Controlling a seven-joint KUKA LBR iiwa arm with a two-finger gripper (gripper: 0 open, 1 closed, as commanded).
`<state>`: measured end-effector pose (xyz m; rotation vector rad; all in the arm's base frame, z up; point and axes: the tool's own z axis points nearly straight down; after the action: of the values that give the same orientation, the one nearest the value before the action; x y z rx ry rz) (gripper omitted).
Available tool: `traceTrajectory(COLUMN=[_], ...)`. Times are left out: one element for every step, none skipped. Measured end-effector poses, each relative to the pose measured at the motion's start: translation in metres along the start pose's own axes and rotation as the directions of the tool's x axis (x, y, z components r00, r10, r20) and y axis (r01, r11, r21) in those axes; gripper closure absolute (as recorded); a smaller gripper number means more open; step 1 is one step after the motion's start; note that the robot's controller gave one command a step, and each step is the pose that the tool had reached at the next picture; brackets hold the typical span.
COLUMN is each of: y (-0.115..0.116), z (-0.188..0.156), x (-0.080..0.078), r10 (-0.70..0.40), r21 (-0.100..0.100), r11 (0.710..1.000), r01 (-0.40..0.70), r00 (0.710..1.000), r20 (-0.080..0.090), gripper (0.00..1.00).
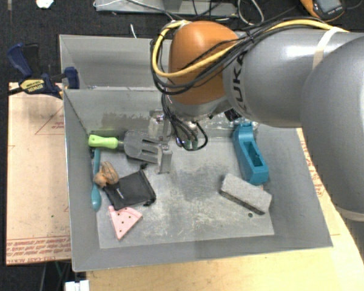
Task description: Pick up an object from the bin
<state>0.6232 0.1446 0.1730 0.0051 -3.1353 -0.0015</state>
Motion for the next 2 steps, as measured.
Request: traceTrajectory(y=[-0.0005, 0.0014], z=[-0.0052, -0.0043], x=[-0.0018, -0.0026], r10=[0.002, -0.008], r21=[-0.001, -0.002], r11=[1.0, 1.0], r01=[-0.002, 0.008], r00=[1.0, 1.0], r20=[0.008, 0.008], gripper=[0.0, 0.0])
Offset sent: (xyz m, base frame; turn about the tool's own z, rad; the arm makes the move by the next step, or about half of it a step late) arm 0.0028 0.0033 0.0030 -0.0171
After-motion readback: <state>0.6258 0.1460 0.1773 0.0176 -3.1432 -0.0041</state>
